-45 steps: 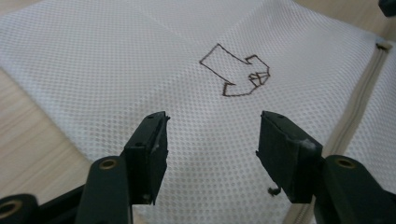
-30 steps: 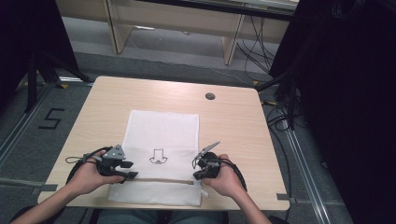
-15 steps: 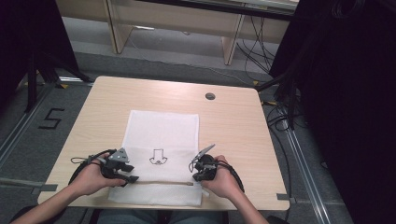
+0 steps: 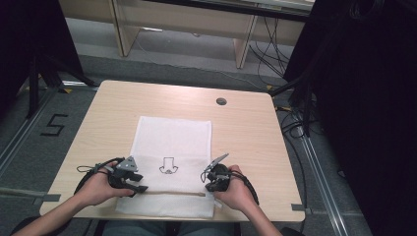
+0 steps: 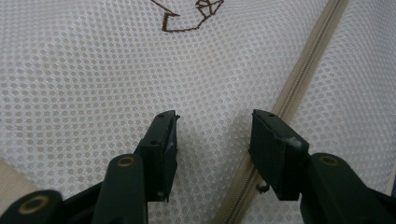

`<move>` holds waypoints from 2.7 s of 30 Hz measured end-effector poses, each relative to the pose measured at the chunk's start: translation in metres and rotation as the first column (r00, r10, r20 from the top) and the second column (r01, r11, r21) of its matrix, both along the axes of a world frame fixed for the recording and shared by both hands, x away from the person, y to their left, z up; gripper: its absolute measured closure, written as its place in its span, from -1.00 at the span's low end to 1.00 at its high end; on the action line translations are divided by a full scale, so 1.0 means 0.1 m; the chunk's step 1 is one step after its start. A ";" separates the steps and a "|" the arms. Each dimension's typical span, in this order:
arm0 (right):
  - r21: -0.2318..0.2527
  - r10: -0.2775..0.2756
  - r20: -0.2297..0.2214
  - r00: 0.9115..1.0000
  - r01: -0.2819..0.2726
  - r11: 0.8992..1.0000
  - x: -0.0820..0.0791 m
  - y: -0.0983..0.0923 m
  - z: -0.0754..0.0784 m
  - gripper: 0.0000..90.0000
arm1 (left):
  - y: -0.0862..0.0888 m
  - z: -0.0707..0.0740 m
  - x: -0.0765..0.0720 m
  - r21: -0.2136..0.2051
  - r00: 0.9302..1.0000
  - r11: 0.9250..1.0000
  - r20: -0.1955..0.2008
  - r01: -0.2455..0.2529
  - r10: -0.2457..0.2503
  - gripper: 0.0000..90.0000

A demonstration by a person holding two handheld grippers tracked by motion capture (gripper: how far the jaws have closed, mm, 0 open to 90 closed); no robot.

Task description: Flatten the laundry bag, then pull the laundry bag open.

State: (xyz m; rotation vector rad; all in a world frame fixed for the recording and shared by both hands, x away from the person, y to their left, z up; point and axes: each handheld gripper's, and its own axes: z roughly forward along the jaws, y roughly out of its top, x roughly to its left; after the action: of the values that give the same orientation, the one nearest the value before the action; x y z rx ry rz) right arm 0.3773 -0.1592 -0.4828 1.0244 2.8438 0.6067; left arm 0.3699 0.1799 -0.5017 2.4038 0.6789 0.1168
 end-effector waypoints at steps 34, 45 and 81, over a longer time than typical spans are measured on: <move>0.129 -0.159 0.106 0.981 0.145 0.981 -0.03 -0.40 0.22 0.64 | -0.03 0.12 0.03 -0.198 0.985 0.979 0.149 -0.057 0.088 -0.24; 0.094 -0.025 0.075 0.997 0.018 0.995 -0.04 -0.41 0.20 0.73 | -0.08 0.13 0.05 -0.240 0.983 0.968 0.146 -0.076 0.114 -0.18; 0.036 -0.051 -0.128 0.990 0.057 0.998 -0.13 -0.10 0.05 1.00 | -1.34 0.14 -0.05 -0.215 0.969 0.946 0.104 0.242 -0.224 0.47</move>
State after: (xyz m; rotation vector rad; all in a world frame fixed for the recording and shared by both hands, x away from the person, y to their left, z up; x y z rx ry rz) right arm 0.3641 -0.1689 -0.4782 1.1833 2.9115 0.6169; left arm 0.3651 0.0457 -0.4879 2.2264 0.3463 0.0324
